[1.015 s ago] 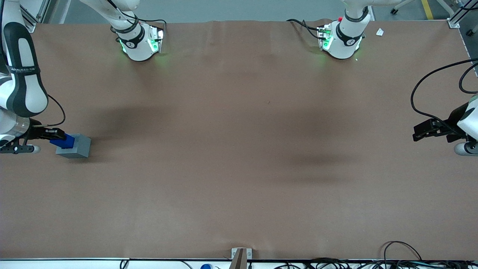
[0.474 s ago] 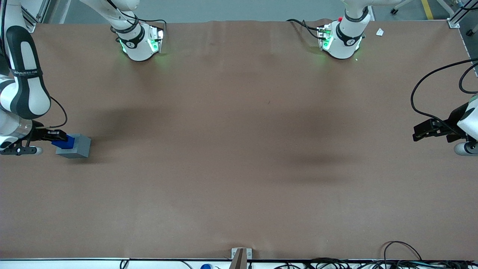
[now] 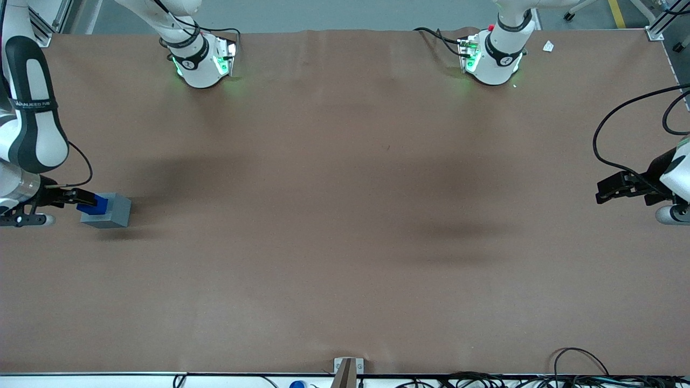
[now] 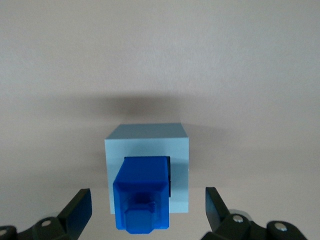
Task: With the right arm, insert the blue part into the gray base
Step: 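Open the right gripper and withdraw it up and away from the base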
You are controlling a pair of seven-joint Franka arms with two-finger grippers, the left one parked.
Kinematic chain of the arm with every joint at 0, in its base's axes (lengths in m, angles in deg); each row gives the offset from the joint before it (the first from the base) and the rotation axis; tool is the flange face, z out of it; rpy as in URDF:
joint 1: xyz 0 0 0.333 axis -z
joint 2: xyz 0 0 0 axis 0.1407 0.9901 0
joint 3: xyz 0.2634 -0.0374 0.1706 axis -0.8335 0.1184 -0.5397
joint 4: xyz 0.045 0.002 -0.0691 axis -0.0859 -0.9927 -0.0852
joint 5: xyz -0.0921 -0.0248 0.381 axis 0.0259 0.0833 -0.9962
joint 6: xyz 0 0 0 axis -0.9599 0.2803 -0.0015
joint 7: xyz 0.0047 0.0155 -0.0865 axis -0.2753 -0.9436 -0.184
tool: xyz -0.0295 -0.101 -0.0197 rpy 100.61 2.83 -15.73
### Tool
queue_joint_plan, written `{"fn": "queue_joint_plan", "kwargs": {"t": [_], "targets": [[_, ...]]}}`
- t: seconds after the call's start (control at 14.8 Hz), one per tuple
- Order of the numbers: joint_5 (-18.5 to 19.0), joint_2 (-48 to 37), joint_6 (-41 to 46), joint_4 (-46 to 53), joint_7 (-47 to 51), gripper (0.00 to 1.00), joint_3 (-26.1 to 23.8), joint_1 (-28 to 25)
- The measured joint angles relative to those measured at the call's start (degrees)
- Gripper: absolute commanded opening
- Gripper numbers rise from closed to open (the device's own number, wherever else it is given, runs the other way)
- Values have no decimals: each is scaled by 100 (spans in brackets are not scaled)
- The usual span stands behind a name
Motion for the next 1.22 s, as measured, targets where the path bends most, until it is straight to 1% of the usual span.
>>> {"fn": "queue_joint_plan", "kwargs": {"t": [0.14,0.34,0.54,0.68,0.95,1.08,1.22], "targets": [[0,-64,552,357,-14,100,-39,-7],[-9,-274,1648,1105,-6,100,-102,-128],[-16,-698,2494,1649,232,100,-125,-468],[-17,-1078,2954,1747,738,100,-138,-792],[-17,-1768,3515,1753,1410,100,-160,-1439],[-17,-1984,3643,1746,1510,100,-162,-1659],[-17,-2136,3698,1739,1557,100,-162,-1761]]}}
